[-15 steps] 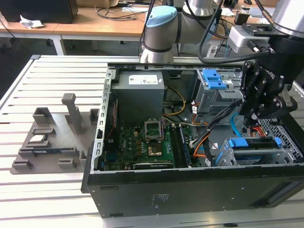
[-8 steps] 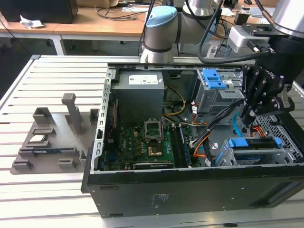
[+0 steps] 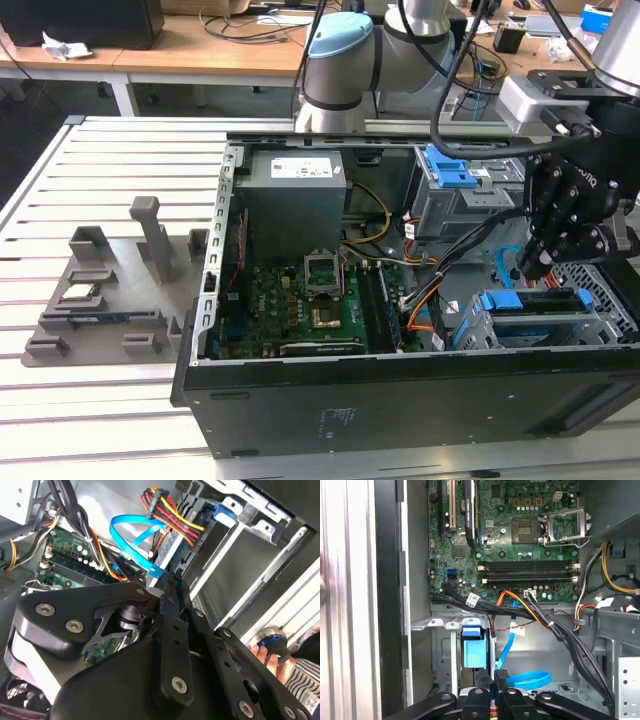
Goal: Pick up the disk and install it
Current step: 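Insert the second disk wire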
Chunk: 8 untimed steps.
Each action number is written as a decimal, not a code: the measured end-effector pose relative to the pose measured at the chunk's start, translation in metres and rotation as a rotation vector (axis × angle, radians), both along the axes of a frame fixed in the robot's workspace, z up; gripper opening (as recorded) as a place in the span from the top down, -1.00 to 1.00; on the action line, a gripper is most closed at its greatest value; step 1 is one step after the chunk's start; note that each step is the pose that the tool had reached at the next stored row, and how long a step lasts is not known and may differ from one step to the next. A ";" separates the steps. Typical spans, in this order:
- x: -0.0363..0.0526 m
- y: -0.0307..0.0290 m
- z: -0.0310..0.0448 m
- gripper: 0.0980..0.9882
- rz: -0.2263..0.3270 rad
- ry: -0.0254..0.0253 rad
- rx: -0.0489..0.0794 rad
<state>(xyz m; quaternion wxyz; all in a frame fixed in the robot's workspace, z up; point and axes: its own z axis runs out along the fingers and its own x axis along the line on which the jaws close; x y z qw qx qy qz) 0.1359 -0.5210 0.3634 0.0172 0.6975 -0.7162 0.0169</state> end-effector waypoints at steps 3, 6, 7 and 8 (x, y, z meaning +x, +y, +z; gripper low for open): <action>0.0059 -0.0041 -0.0098 0.86 0.000 0.0000 -0.001; 0.0082 -0.0053 -0.0137 0.86 0.000 0.0000 -0.001; 0.0112 -0.0054 -0.0159 0.86 0.000 0.0000 -0.001; 0.0122 -0.0053 -0.0169 0.86 0.000 0.0000 -0.002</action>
